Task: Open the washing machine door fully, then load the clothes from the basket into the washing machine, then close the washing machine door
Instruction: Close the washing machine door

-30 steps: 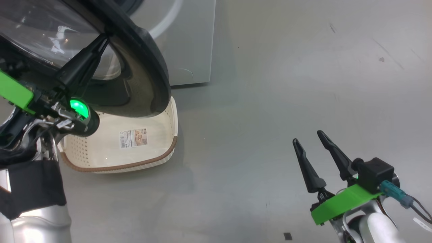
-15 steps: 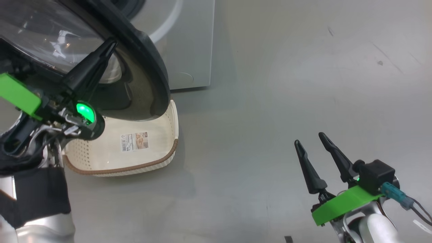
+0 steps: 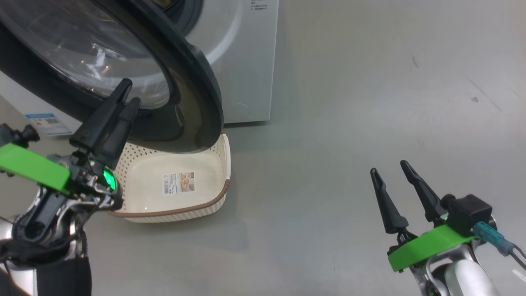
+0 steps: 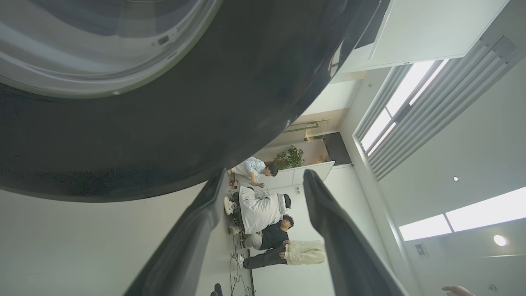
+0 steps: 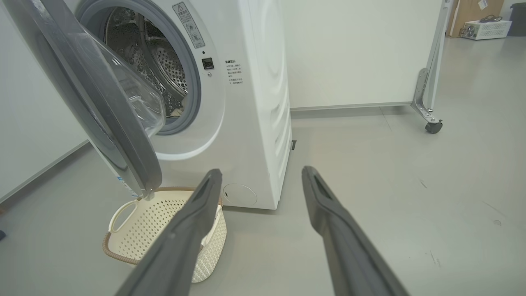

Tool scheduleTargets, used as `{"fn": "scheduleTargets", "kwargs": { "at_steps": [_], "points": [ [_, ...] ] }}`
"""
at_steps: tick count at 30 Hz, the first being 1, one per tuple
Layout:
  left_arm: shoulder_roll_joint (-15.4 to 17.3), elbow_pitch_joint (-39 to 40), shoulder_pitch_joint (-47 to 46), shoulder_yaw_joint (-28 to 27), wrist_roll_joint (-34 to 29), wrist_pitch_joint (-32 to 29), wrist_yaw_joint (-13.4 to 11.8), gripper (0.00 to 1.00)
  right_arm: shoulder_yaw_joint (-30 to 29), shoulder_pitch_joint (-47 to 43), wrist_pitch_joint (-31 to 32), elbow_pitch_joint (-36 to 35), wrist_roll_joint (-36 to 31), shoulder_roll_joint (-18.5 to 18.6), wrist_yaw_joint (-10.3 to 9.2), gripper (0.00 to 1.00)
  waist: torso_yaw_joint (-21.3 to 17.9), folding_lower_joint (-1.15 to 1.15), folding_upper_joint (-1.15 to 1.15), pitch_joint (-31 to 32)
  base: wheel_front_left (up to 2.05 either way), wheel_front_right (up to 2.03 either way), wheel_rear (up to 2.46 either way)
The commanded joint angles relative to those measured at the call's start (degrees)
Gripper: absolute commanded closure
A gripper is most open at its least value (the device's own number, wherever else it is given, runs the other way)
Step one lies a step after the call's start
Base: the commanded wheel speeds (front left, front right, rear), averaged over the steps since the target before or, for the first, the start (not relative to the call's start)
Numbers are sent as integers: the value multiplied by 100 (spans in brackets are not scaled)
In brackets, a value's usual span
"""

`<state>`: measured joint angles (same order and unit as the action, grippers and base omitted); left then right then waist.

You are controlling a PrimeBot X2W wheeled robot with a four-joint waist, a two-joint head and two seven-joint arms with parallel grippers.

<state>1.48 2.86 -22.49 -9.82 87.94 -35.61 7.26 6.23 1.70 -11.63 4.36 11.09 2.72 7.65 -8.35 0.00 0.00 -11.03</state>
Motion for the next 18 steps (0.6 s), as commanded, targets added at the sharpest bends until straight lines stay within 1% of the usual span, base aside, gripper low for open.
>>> {"fn": "scheduleTargets", "kwargs": {
  "at_steps": [1,4,8,12,13,18],
  "points": [
    [141,308,34,-110,-141,121,23,0,68,192,-89,-156,-14,16,-16,0,61,0,0,107,0,0,0],
    [145,543,309,16,-457,491,23,0,6,159,-110,-131,-13,16,-16,0,124,0,0,241,0,0,0],
    [243,790,699,198,-1007,1186,23,0,-62,75,-117,-113,-29,16,-16,0,206,0,0,419,0,0,0],
    [563,832,1146,631,-1861,1996,23,0,-147,-27,-105,-144,-63,16,-16,0,293,0,0,535,0,0,0],
    [563,832,1146,631,-1861,1996,23,0,-147,-27,-105,-144,-63,16,-16,0,293,0,0,535,0,0,0],
    [1000,535,1577,1084,-2980,3022,23,0,-221,-139,-72,-218,-131,16,-16,0,399,0,0,634,0,0,0]
  ]
}}
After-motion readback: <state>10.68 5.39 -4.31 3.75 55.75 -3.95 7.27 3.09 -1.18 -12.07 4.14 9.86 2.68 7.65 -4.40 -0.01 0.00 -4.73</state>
